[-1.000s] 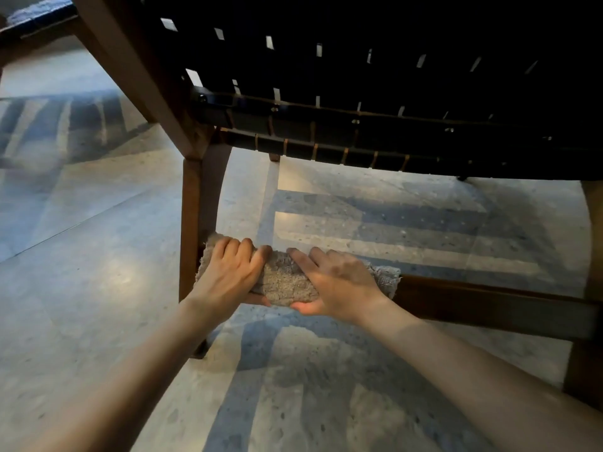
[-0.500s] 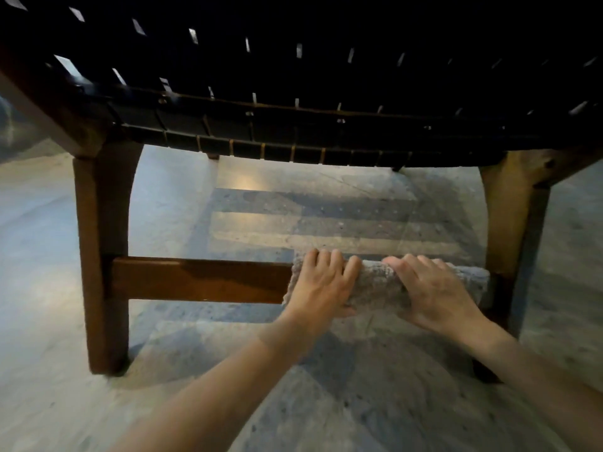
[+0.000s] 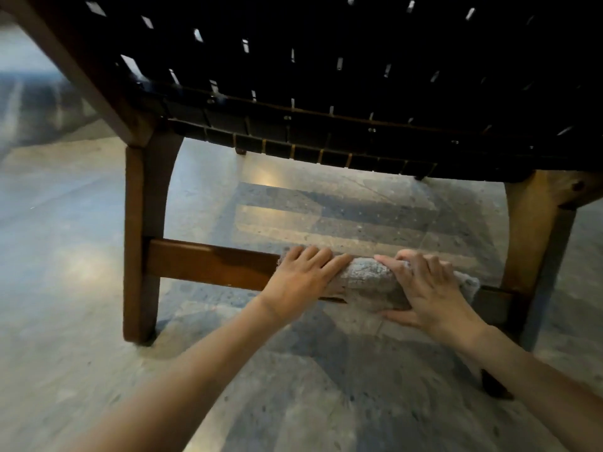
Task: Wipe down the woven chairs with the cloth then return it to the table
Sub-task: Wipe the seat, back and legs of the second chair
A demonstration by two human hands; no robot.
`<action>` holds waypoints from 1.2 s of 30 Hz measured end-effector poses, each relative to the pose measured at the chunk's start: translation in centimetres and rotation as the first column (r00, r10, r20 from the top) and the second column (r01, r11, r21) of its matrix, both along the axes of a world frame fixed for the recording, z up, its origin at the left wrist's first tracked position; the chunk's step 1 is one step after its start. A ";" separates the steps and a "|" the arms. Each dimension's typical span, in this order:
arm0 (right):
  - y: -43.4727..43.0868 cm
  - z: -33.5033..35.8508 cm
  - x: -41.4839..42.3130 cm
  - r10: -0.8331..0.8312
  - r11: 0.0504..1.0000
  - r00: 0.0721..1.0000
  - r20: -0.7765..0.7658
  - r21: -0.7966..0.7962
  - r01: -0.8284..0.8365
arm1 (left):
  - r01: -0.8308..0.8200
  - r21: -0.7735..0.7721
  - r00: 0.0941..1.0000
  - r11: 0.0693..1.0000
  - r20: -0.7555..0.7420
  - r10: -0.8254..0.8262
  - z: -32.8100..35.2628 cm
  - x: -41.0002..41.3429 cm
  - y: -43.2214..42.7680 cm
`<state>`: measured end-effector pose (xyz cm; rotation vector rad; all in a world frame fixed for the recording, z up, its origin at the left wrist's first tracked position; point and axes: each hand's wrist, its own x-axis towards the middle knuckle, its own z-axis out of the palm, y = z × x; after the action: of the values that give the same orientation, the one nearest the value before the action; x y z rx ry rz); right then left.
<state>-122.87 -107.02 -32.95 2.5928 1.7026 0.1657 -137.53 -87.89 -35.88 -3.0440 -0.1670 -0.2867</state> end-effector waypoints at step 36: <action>31.5 20.3 -37.0 0.348 0.875 0.630 -0.694 -0.001 -0.485 | -0.618 -0.786 0.370 0.008 -0.281 0.885 22.4 -42.8 11.6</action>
<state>-159.83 -75.55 -12.66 2.1743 2.3691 -1.0265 -180.38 -76.29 -13.46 -2.8078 -2.6364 -0.7035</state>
